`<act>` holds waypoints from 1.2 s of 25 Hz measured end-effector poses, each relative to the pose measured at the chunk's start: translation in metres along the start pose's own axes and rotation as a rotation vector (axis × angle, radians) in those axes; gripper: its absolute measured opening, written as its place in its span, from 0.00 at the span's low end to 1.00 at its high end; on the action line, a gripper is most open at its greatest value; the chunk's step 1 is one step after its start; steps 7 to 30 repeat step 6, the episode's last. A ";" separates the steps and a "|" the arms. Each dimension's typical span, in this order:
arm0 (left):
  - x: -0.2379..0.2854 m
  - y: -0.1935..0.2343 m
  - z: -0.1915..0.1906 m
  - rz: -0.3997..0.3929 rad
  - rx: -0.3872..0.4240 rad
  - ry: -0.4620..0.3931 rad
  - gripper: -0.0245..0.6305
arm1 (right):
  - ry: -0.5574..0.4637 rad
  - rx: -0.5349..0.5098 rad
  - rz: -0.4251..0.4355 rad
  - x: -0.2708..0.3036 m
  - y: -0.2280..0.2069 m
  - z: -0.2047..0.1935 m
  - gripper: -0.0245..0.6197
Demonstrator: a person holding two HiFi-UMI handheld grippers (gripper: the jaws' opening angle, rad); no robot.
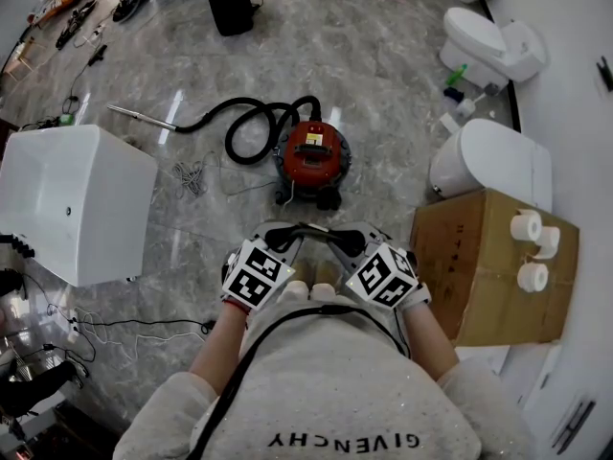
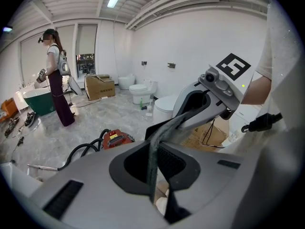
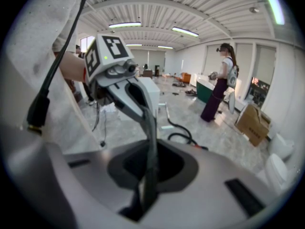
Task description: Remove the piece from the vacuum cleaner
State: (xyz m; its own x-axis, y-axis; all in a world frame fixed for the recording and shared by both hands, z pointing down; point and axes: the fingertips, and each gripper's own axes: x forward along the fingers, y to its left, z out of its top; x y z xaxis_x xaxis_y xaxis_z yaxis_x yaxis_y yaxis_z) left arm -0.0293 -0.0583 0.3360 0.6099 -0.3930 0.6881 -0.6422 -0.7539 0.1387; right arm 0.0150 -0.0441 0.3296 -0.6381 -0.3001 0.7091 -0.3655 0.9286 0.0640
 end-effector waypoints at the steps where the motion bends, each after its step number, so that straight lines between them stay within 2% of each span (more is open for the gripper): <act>1: 0.000 0.000 0.000 -0.001 -0.001 0.000 0.11 | 0.001 0.000 0.000 0.000 0.001 0.000 0.10; 30: -0.001 -0.001 -0.001 -0.007 -0.007 0.002 0.11 | 0.003 0.001 0.000 -0.001 0.002 0.001 0.10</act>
